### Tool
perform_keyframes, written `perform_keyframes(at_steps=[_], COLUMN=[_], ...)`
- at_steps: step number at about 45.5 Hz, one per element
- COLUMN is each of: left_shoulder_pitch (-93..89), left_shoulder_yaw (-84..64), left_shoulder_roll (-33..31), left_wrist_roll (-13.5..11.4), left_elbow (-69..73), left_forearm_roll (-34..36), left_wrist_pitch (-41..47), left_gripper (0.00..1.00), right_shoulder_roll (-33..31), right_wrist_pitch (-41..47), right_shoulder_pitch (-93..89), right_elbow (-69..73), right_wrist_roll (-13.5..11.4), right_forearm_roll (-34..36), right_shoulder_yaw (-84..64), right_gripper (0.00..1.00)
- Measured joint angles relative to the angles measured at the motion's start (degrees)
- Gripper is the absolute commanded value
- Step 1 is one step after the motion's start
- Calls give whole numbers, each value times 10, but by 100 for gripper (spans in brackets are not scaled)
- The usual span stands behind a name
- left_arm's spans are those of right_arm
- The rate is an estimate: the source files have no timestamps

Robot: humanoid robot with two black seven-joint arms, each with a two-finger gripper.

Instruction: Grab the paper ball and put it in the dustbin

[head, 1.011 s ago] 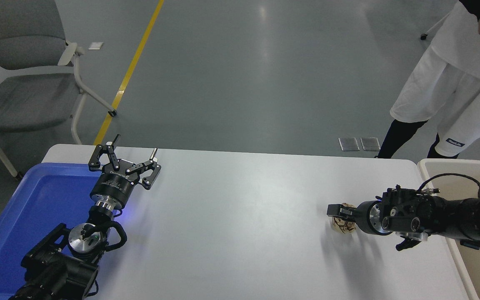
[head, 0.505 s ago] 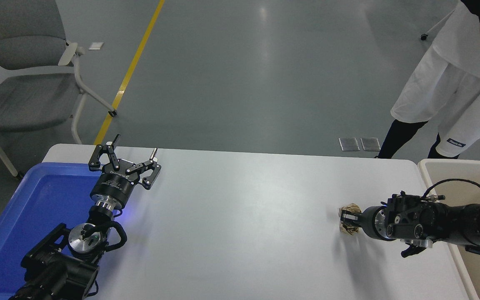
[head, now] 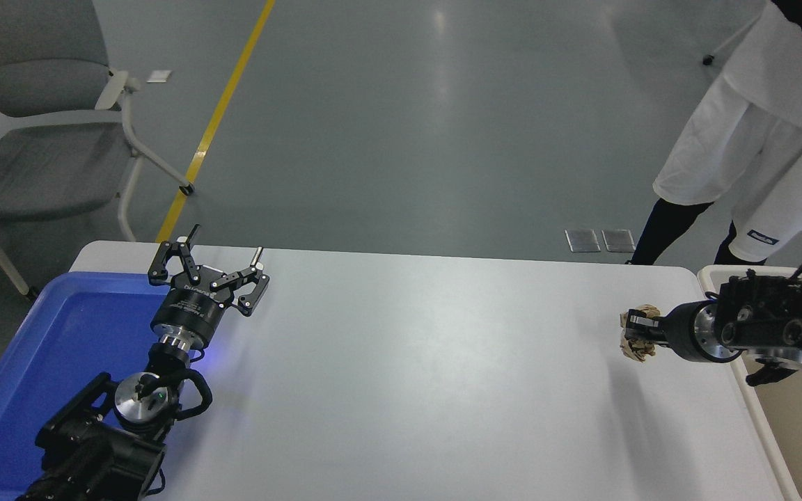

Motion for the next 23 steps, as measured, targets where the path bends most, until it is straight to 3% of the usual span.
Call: perform_keyframes(at_steps=[23], left_shoulder_pitch=[0], left_shoulder_yaw=[0], left_shoulder_roll=[0], left_wrist_roll=[0], left_elbow=[0], left_forearm_roll=[0], left_wrist_pitch=[0], left_gripper=[99], right_shoulder_roll=[-64], right_wrist_pitch=[202], right_shoulder_pitch=[322], right_elbow=[88], right_wrist_roll=[0], right_forearm_roll=[-1], right_shoulder_yaw=[-170], right_gripper=[0])
